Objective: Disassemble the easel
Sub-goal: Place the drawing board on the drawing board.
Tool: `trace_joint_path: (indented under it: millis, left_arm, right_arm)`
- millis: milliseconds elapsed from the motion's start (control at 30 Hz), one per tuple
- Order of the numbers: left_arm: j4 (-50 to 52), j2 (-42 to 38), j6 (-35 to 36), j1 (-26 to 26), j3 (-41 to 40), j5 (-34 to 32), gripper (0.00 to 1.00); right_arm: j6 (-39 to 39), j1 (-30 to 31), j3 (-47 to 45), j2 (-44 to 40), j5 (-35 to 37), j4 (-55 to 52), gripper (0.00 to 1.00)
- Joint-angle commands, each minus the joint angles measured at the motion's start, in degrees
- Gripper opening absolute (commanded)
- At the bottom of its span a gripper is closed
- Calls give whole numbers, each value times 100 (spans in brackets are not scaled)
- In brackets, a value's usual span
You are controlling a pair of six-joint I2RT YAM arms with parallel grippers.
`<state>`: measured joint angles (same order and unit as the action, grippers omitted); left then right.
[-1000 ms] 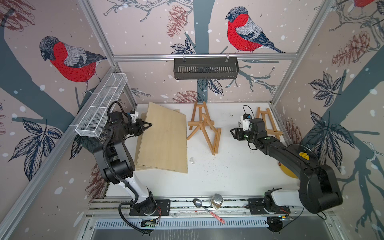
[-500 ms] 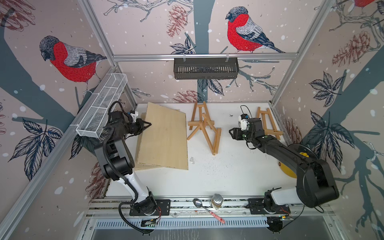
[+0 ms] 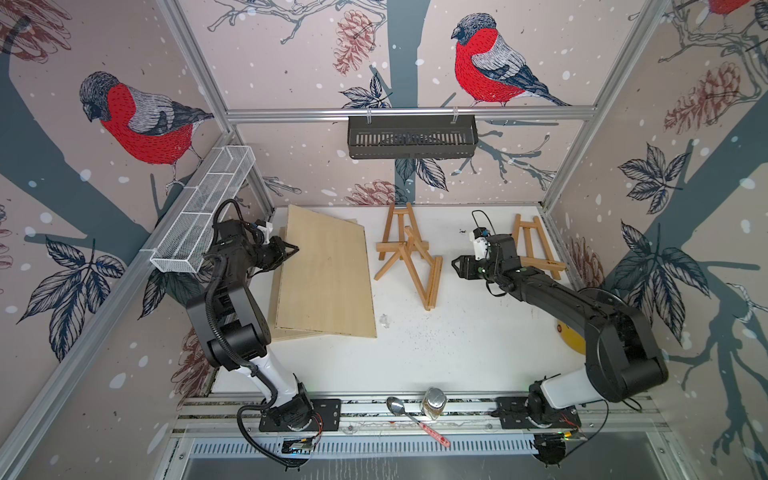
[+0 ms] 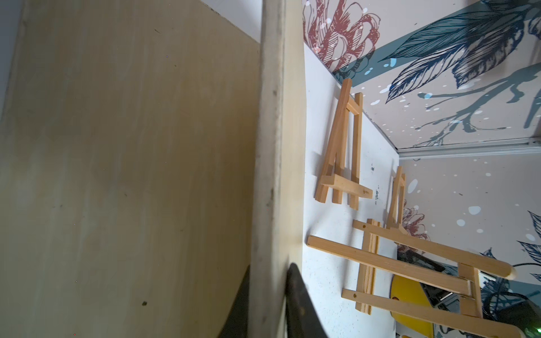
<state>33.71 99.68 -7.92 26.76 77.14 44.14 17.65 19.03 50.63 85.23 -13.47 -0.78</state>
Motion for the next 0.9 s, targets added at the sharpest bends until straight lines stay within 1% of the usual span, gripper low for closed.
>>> trace_joint_path:
  millis: [0, 133, 267, 367, 467, 667, 867]
  left_arm:
    - [-500, -181, 384, 58, 105, -3214, 0]
    - [-430, -133, 402, -113, 107, -3769, 0]
    - [-337, -147, 404, -234, 158, -4018, 0]
    - [-361, -353, 444, -409, 152, -4413, 0]
    - [-342, -373, 450, -463, 194, -4603, 0]
    - [-313, 68, 467, -470, 180, -5057, 0]
    - [-303, 725, 528, -515, 213, -5465, 0]
  right_arm:
    - [-90, 46, 77, 37, -15, 87, 65]
    - [-111, 49, 76, 54, -19, 87, 65]
    - [-129, 54, 89, 112, -40, 87, 65]
    - [-128, 56, 99, 152, -91, 134, 65]
    - [-136, 51, 110, 192, -138, 139, 65]
    - [-166, 54, 107, 260, -173, 169, 65]
    - [-182, 49, 122, 321, -230, 192, 65]
